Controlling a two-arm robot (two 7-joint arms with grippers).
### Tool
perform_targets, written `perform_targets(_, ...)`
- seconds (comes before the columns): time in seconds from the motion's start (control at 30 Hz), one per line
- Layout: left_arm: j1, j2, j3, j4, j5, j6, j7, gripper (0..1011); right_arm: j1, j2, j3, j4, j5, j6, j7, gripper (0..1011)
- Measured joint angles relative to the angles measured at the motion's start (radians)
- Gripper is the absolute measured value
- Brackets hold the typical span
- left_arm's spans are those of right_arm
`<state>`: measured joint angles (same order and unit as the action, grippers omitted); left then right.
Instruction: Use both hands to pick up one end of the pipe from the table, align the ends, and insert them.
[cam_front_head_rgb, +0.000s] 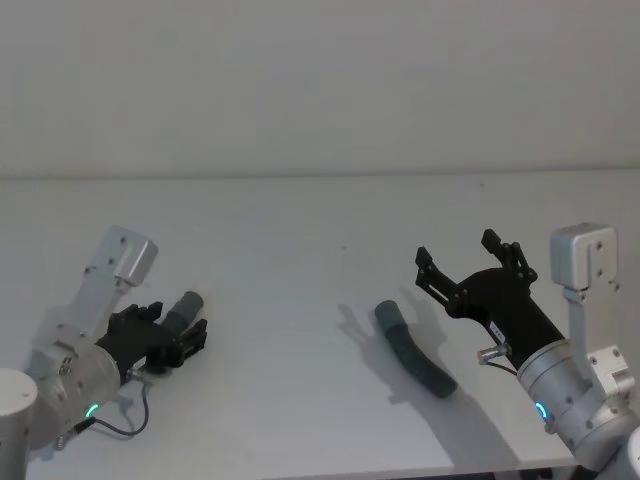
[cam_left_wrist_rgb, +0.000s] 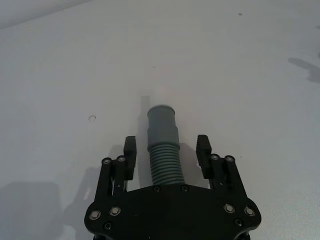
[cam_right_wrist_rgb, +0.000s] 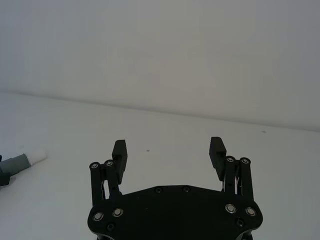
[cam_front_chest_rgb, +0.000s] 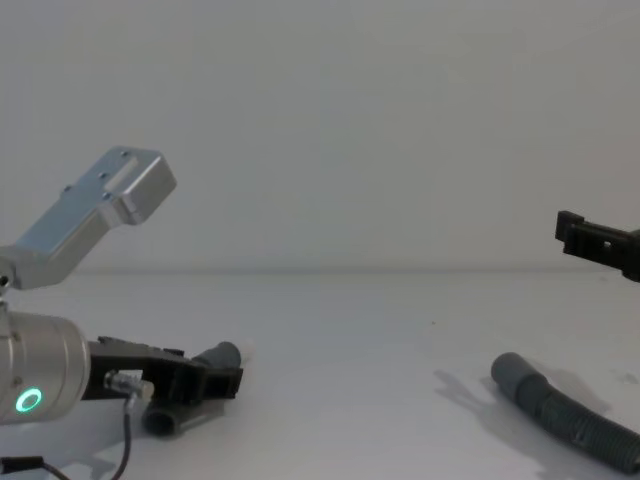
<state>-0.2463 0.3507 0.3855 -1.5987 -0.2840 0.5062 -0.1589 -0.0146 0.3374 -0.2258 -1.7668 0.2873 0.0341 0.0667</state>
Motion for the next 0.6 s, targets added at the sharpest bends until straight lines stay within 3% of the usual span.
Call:
perform_targets(0.4, -0.010, -0.009, 0.005, 0.018, 0.005, -0.008, -0.006, 332, 0.000, 0.000, 0.000, 0.000, 0.000, 0.000, 0.000, 1000)
perform_targets(0.6, -0.012, -0.011, 0.006, 0.022, 0.006, -0.009, -0.008, 322, 0.000, 0.000, 0.000, 0.000, 0.000, 0.000, 0.000, 1000)
